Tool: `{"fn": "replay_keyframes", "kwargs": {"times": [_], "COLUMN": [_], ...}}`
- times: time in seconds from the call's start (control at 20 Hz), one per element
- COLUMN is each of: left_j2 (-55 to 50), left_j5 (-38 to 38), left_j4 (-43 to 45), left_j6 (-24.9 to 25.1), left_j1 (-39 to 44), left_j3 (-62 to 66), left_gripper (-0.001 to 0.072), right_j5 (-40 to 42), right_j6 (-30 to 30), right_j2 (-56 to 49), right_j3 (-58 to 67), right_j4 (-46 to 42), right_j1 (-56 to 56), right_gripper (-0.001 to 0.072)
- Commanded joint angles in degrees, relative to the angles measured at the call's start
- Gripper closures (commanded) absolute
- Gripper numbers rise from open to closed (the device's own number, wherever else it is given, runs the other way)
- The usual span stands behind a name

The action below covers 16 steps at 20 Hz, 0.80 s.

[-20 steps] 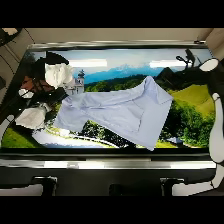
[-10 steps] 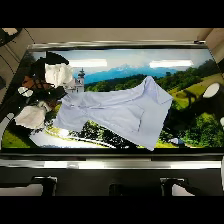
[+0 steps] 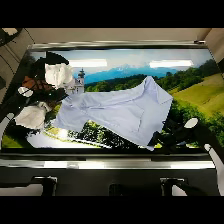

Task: Fold the shirts.

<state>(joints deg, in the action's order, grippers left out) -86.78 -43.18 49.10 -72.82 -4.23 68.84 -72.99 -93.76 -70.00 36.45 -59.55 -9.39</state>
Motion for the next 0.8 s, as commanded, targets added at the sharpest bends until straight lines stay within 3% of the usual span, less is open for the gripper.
{"fn": "replay_keyframes", "kwargs": {"times": [0.0, 0.15, 0.2, 0.25, 0.45, 0.65, 0.75], "left_j2": [0.0, 0.0, 0.0, 0.0, 0.9, 8.3, 15.0], "left_j5": [-1.5, -2.5, -2.5, -2.5, -3.4, -2.4, 2.1], "left_j4": [0.0, 0.0, 0.0, 0.0, 0.0, -0.1, 0.0], "left_j6": [0.0, 0.0, 0.0, 0.0, 0.1, 10.7, 11.3], "left_j1": [0.0, 0.0, 0.0, 0.0, -0.1, -0.3, -0.4], "left_j3": [0.0, 0.0, 0.0, 0.0, 0.2, 7.4, 14.7], "left_gripper": [0.068, 0.068, 0.068, 0.068, 0.068, 0.0681, 0.0681], "right_j5": [11.0, 15.9, 16.4, 16.3, 14.5, 17.2, 24.3], "right_j6": [-2.1, -4.9, -5.3, -5.3, -0.6, 2.5, 2.5], "right_j2": [0.1, 0.1, 0.1, 0.1, 1.7, 11.6, 17.8], "right_j3": [-2.6, -2.6, -2.6, -2.6, 0.0, 15.4, 27.8], "right_j4": [2.0, 2.0, 2.1, 2.1, 2.1, -2.9, -8.5], "right_j1": [4.2, 4.4, 4.4, 4.4, 4.4, 4.3, 4.3], "right_gripper": [0.0154, 0.0465, 0.0599, 0.0666, 0.0669, 0.0669, 0.0668]}}
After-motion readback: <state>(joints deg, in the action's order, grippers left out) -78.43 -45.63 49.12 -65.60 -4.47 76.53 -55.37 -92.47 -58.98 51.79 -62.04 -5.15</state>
